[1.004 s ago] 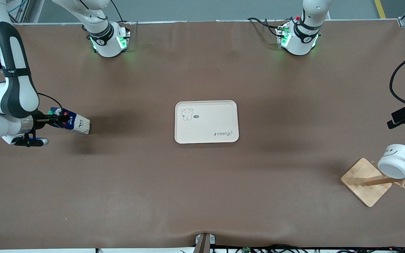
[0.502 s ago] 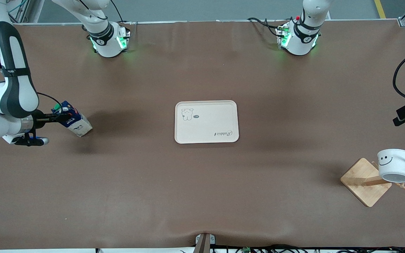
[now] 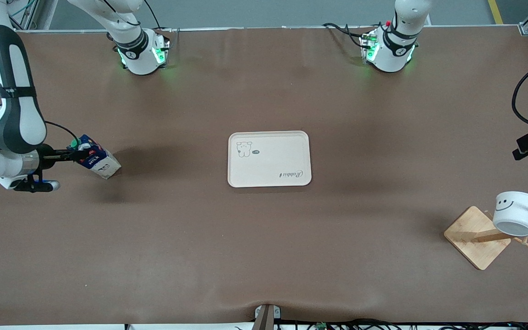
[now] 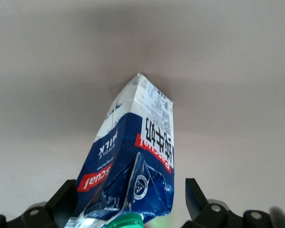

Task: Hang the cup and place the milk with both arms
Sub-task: 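Lower the milk carton onto the table with the right gripper and release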

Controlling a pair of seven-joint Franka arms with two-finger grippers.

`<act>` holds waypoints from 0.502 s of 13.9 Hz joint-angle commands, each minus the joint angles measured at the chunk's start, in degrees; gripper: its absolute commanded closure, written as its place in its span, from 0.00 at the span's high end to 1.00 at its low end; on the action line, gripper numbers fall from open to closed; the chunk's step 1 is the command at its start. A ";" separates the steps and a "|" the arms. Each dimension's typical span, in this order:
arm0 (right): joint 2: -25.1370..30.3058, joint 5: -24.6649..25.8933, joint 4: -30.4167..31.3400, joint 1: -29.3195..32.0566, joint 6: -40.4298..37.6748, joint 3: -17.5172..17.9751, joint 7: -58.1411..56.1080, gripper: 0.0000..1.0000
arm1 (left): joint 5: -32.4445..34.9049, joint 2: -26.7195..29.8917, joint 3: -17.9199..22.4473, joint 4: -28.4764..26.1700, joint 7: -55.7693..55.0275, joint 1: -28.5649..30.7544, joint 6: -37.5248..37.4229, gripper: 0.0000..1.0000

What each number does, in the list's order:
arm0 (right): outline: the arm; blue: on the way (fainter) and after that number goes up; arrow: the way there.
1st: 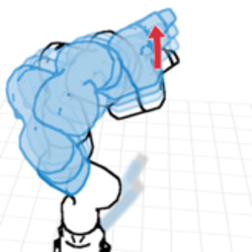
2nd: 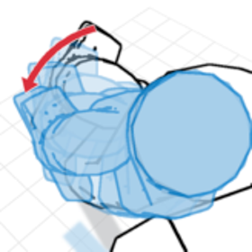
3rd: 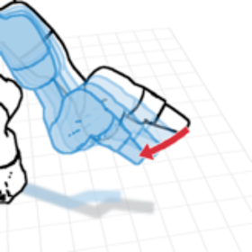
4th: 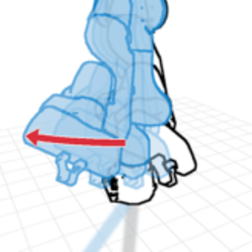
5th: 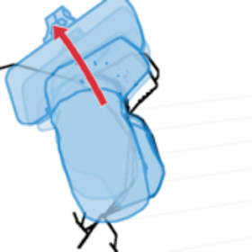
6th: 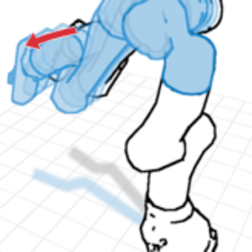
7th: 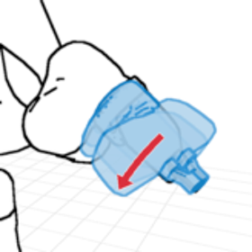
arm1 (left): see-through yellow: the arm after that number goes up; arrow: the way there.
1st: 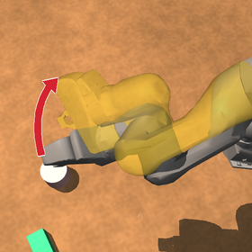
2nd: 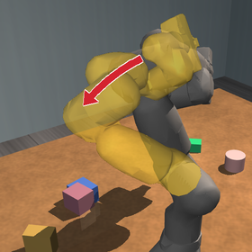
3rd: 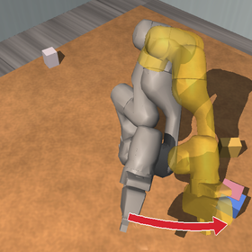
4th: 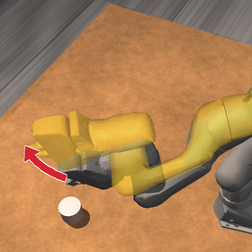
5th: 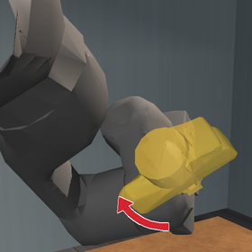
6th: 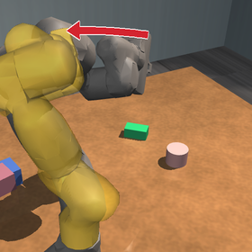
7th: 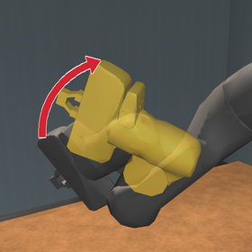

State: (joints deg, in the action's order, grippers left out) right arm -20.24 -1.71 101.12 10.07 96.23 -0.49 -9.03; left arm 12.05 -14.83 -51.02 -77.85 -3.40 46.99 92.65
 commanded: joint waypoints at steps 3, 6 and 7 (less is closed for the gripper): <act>0.73 0.40 -12.48 -2.15 -2.98 0.93 -0.02 1.00 | 0.69 1.56 -0.66 -0.10 -0.11 0.38 -1.16 1.00; -0.50 1.00 -26.89 -2.95 -2.81 1.02 -0.38 1.00 | 0.51 4.36 4.23 -0.54 -0.03 -6.18 -1.33 1.00; -0.59 1.18 -32.08 -3.38 -2.20 1.02 -0.20 1.00 | -0.10 6.11 8.70 -1.50 0.76 -10.21 -2.46 1.00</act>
State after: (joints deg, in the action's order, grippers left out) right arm -19.65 -1.69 79.91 7.00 95.62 0.39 -9.09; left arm 12.05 -12.95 -48.65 -77.84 -3.40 42.62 92.04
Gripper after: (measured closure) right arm 0.000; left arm 0.000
